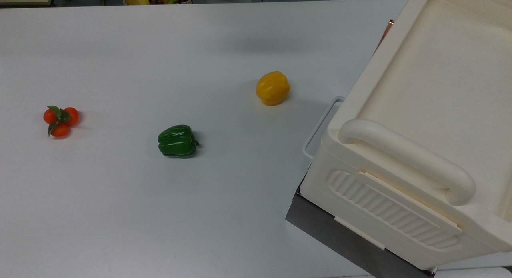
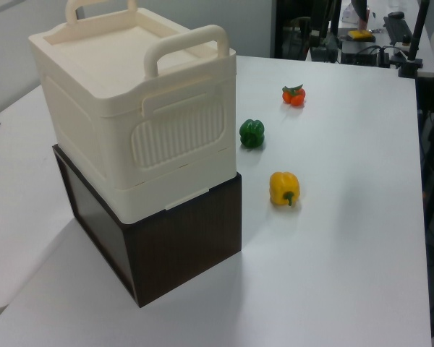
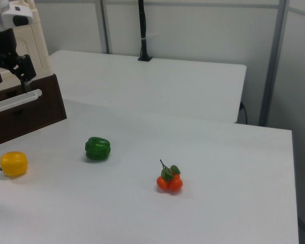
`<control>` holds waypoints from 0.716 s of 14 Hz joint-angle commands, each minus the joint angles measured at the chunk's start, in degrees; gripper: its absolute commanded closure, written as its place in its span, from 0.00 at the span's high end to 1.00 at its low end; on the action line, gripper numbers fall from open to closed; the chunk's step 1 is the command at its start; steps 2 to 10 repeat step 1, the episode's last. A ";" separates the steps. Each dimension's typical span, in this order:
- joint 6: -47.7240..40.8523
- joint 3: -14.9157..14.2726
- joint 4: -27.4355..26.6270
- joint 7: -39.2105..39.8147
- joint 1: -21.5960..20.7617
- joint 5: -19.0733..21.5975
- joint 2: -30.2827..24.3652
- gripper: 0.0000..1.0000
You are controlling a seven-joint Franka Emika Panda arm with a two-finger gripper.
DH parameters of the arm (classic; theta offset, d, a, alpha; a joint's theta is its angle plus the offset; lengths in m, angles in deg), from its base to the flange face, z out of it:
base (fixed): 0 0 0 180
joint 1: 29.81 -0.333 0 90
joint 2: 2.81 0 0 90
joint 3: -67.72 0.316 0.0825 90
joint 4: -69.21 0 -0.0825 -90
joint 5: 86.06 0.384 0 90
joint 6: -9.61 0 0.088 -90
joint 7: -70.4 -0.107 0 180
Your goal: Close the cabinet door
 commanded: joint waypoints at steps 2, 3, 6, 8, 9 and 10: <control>1.06 0.05 -0.05 0.78 -0.79 -0.24 0.05 1.00; 1.06 0.05 -0.05 0.78 -0.79 -0.24 0.05 1.00; 1.06 0.05 -0.05 0.78 -0.79 -0.24 0.05 1.00; 1.06 0.05 -0.05 0.78 -0.79 -0.24 0.05 1.00; 1.06 0.05 -0.05 0.78 -0.79 -0.24 0.05 1.00; 1.06 0.05 -0.05 0.78 -0.79 -0.24 0.05 1.00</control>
